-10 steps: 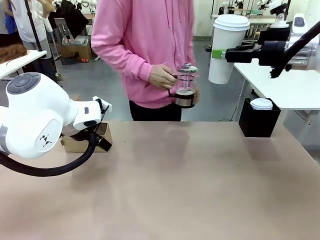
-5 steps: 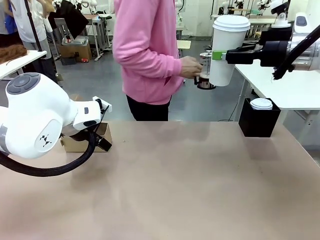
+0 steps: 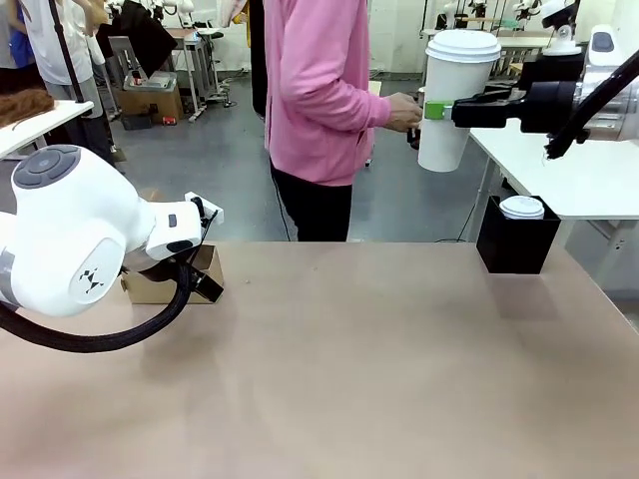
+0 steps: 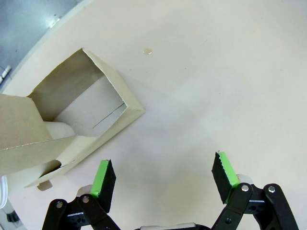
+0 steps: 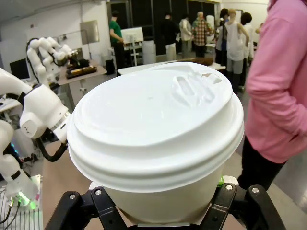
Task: Pour a drink into a cup and package it in a carrier.
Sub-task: Position the Cup Carrier in the center of the table.
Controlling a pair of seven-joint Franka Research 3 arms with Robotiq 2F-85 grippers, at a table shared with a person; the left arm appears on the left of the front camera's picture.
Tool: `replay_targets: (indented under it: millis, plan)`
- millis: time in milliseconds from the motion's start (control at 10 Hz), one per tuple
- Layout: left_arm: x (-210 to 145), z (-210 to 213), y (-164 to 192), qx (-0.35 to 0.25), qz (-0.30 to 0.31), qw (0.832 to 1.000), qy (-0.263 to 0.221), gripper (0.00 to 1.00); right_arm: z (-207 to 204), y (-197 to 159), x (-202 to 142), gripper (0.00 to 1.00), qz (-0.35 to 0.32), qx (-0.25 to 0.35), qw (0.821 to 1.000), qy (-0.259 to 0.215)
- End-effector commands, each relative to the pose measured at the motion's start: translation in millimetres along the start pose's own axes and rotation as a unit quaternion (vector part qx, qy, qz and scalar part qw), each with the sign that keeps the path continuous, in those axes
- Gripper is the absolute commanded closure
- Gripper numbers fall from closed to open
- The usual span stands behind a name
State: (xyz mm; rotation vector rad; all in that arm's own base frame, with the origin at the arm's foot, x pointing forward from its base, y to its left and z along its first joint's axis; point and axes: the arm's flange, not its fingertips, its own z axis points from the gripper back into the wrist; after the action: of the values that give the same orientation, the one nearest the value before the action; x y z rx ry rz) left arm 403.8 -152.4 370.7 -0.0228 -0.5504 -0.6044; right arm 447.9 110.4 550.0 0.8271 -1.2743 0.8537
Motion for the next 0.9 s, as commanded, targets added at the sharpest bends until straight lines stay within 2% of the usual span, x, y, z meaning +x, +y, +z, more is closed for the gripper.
replay_targets:
  millis: [0, 300, 800]
  plan:
    - [-1, 0, 0, -0.001, 0.001, 1.000, 0.000, 0.00, -2, 0, 3, 0.19, 0.003, 0.002, 1.000, -0.005]
    - [3, 10, 6, -0.002, 0.011, 1.000, 0.007, 0.00, -2, 0, 3, 0.19, 0.003, 0.002, 1.000, -0.005]
    - [64, 102, 15, 0.009, 0.095, 0.994, 0.048, 0.00, -2, 0, 3, 0.19, 0.003, 0.002, 1.000, -0.005]
